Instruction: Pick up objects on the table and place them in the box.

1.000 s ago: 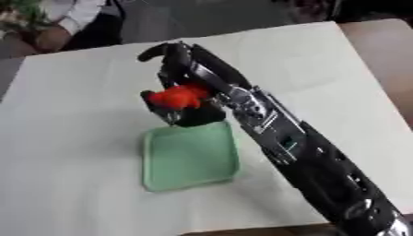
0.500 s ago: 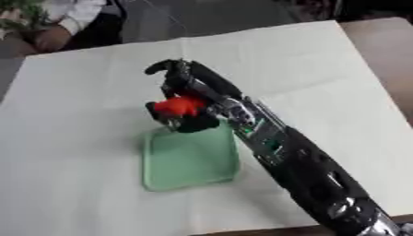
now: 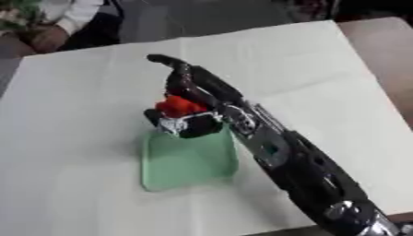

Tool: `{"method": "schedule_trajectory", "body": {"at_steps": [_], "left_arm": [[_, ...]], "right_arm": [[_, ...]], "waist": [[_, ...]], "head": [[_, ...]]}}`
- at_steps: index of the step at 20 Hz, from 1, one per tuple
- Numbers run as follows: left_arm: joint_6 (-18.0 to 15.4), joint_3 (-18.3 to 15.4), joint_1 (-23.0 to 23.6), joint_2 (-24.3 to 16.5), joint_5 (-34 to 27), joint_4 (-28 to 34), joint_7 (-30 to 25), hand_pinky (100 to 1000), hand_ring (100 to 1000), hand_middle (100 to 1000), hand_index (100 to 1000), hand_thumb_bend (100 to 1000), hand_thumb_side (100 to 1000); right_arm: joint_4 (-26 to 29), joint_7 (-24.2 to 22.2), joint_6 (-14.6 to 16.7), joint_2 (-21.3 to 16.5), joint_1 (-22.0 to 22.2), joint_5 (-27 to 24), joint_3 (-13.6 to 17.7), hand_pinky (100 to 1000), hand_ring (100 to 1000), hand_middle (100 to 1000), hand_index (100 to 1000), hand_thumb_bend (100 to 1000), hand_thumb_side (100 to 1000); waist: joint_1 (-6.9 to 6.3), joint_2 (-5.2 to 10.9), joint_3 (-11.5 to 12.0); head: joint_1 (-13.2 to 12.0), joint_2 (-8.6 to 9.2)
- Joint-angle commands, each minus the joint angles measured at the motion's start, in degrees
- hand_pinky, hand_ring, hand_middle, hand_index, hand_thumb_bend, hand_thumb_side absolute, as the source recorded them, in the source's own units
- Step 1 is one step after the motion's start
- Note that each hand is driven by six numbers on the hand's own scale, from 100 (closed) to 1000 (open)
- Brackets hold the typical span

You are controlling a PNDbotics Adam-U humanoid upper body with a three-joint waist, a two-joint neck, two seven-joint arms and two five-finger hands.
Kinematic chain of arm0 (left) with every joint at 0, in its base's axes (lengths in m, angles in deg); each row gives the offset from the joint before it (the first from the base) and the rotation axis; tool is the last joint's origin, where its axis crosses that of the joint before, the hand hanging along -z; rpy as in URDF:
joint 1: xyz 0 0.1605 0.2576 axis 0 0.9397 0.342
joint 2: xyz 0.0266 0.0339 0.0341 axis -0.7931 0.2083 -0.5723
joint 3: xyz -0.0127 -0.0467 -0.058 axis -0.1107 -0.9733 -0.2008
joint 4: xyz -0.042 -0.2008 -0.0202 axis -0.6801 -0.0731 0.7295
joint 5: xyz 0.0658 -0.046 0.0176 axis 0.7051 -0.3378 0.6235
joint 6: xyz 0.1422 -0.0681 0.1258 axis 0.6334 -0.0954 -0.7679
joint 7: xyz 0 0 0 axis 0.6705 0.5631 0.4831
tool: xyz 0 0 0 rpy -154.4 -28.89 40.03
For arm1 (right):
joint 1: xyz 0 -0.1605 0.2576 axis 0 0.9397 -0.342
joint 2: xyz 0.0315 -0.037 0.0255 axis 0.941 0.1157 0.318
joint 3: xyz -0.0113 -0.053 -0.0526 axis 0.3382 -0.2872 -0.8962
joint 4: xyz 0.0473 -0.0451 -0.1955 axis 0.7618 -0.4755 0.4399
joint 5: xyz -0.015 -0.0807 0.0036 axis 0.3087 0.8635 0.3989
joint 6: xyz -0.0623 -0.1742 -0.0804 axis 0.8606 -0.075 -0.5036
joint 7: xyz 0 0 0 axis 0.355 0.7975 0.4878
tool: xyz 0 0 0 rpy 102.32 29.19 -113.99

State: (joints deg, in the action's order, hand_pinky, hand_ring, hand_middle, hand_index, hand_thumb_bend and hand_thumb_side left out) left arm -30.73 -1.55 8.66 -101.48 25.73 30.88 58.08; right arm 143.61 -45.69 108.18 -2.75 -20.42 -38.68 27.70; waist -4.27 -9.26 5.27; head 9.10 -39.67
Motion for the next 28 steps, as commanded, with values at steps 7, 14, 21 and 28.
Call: {"method": "schedule_trajectory", "body": {"at_steps": [7,14,21,28], "left_arm": [[-0.07,-0.4,-0.77,-1.07,0.09,0.92,-0.08,479,614,715,846,493,784],[-0.01,-0.56,-0.65,-1.2,0.26,0.92,0.11,479,613,715,847,495,784],[0.78,-0.95,1.7,-3.14,0.77,0.92,0.51,474,610,713,847,496,785],[2.09,-1.98,4.59,-4.57,1.27,0.92,1.49,470,608,712,847,495,786]], "right_arm": [[0.97,0.4,1.57,-0.29,-0.3,-1.23,0.03,545,1000,471,742,352,778],[2.1,1.1,0.86,-1.23,-0.14,-3.39,1.31,569,1000,482,752,297,798],[16.44,4.96,-6.89,-10.95,2.2,-22.65,7.7,483,1000,437,678,156,819],[30.52,11.14,-7.75,-14.26,9.77,-40.95,20.49,344,1000,371,588,146,755]], "waist": [[0.1,0.79,0.09],[0.29,0.93,-0.06],[1.03,2.08,-2.26],[0.35,2.84,-4.69]], "head": [[-0.29,0.12],[-0.77,1.18],[-3.68,3.53],[-7.82,2.32]]}}
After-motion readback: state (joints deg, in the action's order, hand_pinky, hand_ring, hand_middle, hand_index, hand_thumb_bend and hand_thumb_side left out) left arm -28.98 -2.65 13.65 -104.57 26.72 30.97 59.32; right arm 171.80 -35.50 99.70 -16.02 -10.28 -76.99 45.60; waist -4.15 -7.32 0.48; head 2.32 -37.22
